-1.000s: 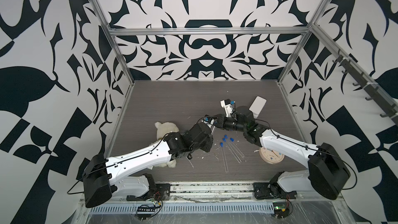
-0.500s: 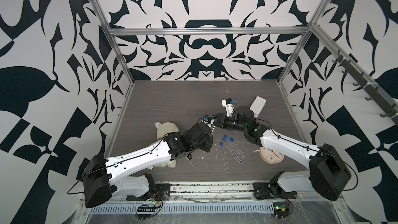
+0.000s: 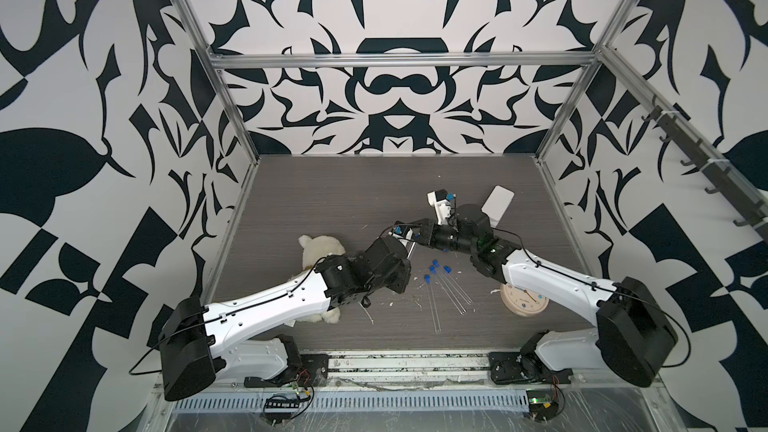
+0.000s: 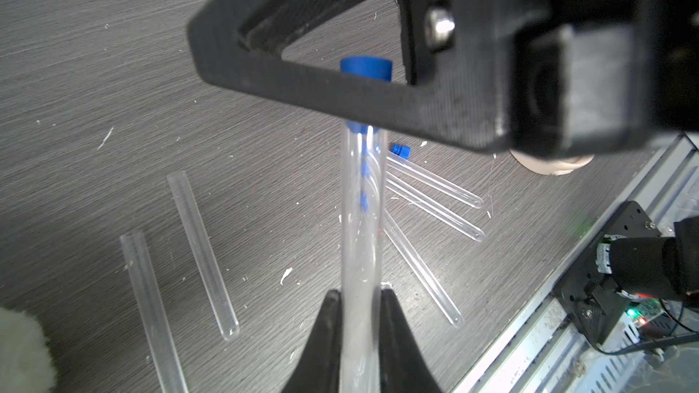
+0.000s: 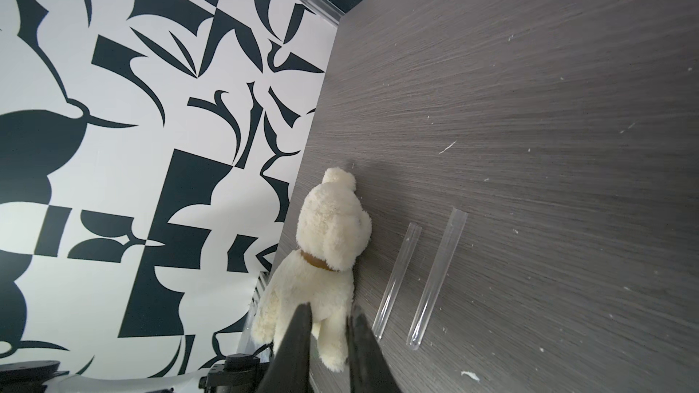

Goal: Remove stoppers from test tubes
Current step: Open the stopper on the test tube.

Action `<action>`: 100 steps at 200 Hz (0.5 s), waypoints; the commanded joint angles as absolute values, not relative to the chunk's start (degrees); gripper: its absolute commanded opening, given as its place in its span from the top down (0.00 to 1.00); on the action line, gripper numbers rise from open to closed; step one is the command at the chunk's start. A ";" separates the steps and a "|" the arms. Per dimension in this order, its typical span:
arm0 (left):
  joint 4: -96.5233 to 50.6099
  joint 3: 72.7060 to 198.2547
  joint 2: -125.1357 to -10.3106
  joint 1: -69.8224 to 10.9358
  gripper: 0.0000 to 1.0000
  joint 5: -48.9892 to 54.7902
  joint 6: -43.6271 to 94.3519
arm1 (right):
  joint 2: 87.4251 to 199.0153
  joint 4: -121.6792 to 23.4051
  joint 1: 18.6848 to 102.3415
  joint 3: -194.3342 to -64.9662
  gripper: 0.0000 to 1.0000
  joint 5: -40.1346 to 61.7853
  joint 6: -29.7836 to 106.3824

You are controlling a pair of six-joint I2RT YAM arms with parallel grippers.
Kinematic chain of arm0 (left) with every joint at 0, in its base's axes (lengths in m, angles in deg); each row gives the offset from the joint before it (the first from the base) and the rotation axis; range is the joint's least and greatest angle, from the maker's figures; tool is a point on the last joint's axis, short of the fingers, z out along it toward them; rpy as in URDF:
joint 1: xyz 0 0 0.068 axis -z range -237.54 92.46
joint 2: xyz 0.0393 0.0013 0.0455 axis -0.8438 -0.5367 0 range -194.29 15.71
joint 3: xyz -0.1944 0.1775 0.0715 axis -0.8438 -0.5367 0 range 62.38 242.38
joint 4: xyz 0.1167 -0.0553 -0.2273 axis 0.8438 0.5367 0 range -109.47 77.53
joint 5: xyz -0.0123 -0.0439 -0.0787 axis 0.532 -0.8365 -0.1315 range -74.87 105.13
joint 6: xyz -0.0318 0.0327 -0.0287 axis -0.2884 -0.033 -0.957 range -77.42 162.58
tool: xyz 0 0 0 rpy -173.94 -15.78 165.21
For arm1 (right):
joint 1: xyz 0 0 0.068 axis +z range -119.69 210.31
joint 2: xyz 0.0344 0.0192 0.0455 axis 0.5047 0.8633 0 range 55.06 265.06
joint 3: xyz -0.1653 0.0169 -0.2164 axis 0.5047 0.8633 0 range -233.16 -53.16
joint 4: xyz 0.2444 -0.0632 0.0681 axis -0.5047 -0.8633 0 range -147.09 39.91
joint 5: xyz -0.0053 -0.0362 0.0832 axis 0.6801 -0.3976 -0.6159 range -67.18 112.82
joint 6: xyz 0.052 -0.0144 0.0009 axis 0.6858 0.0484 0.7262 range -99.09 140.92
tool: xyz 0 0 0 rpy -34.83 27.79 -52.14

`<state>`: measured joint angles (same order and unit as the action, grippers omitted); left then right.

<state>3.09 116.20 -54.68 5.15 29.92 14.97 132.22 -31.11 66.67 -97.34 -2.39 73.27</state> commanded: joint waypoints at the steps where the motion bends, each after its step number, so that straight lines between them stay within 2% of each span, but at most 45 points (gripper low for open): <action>1: 3.60 115.44 -53.26 5.04 0.82 30.35 14.55 | 129.77 -30.60 66.46 -99.62 0.76 -1.64 72.60; 25: 3.73 115.44 -53.25 5.09 0.82 30.41 14.47 | 129.11 -31.28 66.18 -99.67 0.78 -1.13 72.24; 63: 3.74 115.50 -53.34 5.05 0.82 30.25 14.46 | 128.88 -31.67 66.00 -99.61 0.90 -1.21 72.24; 100: 3.81 115.55 -53.52 5.08 0.82 30.42 14.46 | 128.79 -31.60 66.01 -99.40 0.91 -1.19 72.18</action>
<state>2.85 116.20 -54.47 5.15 29.83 14.97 130.84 -32.64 66.41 -97.37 -1.99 73.10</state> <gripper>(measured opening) 0.186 0.147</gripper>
